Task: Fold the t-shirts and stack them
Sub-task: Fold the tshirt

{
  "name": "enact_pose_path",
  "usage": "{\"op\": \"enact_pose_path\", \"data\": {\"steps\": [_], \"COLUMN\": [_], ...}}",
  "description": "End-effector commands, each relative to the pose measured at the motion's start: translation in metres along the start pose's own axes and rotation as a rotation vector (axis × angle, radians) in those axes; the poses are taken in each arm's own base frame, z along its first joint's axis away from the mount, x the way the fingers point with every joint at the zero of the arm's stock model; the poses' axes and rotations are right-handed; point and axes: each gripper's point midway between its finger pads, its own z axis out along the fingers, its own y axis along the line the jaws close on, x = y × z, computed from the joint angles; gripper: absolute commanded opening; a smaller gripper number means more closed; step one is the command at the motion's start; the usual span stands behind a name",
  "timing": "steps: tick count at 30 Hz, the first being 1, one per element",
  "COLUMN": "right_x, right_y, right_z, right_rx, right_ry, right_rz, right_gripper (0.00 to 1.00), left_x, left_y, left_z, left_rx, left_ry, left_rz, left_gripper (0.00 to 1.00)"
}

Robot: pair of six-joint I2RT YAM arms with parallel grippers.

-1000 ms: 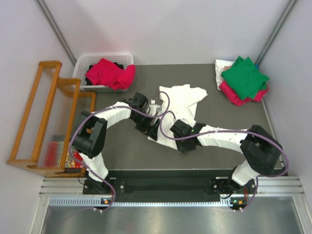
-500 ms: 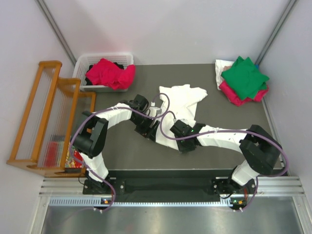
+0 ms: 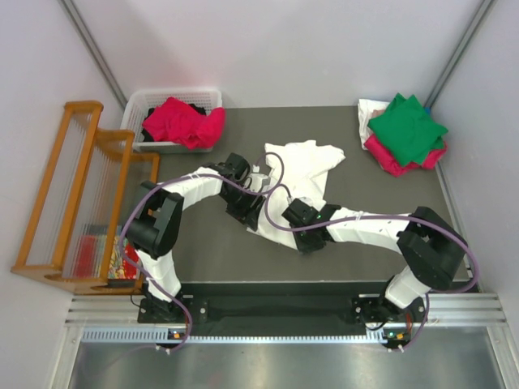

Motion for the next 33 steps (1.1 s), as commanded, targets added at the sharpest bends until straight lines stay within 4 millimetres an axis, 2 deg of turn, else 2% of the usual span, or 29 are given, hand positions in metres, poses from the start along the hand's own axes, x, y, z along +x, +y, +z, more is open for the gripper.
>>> {"op": "enact_pose_path", "data": {"steps": [1,4,7,8,11,18,23,26,29,31,33], "right_x": [-0.020,-0.023,-0.023,-0.023,-0.021,-0.025,-0.025,-0.025,-0.026,-0.027,-0.027], "right_y": [0.011,0.011,0.011,0.010,0.008,0.003,0.004,0.005,0.006,0.006,0.006], "right_z": [-0.005,-0.005,-0.005,-0.004,-0.003,-0.008,-0.008,-0.006,-0.006,-0.006,-0.006], "right_rx": [-0.017,-0.019,-0.016,-0.016,-0.006,0.005,0.004,0.003,0.000,0.001,0.003], "right_ry": [-0.056,-0.061,-0.059,-0.059,-0.057,-0.072,-0.067,-0.064,-0.068,-0.065,-0.064], "right_rz": [-0.043,-0.042,-0.045,-0.044,-0.042,-0.045,-0.044,-0.043,-0.039,-0.043,-0.045], "right_gripper": [0.31,0.30,0.26,0.17,0.00,0.00,0.00,0.00,0.00,0.00,0.00], "left_x": [-0.021,-0.020,-0.017,-0.017,-0.014,-0.014,-0.017,-0.007,0.004,0.007,0.010], "left_y": [-0.002,-0.004,-0.003,-0.003,-0.002,-0.004,-0.025,-0.033,-0.035,-0.036,-0.037], "left_z": [-0.004,-0.004,-0.005,-0.005,-0.006,-0.009,-0.019,-0.017,-0.011,-0.010,-0.010], "left_rx": [-0.015,-0.010,-0.012,-0.016,-0.025,-0.025,0.046,0.078,0.089,0.100,0.102], "left_ry": [-0.044,-0.042,-0.039,-0.041,-0.038,-0.047,-0.060,-0.046,-0.017,-0.009,0.007], "left_rz": [0.072,0.070,0.069,0.075,0.075,0.080,0.075,0.079,0.077,0.081,0.081], "left_gripper": [0.65,0.64,0.63,0.63,0.63,0.61,0.63,0.55,0.52,0.43,0.39]}}
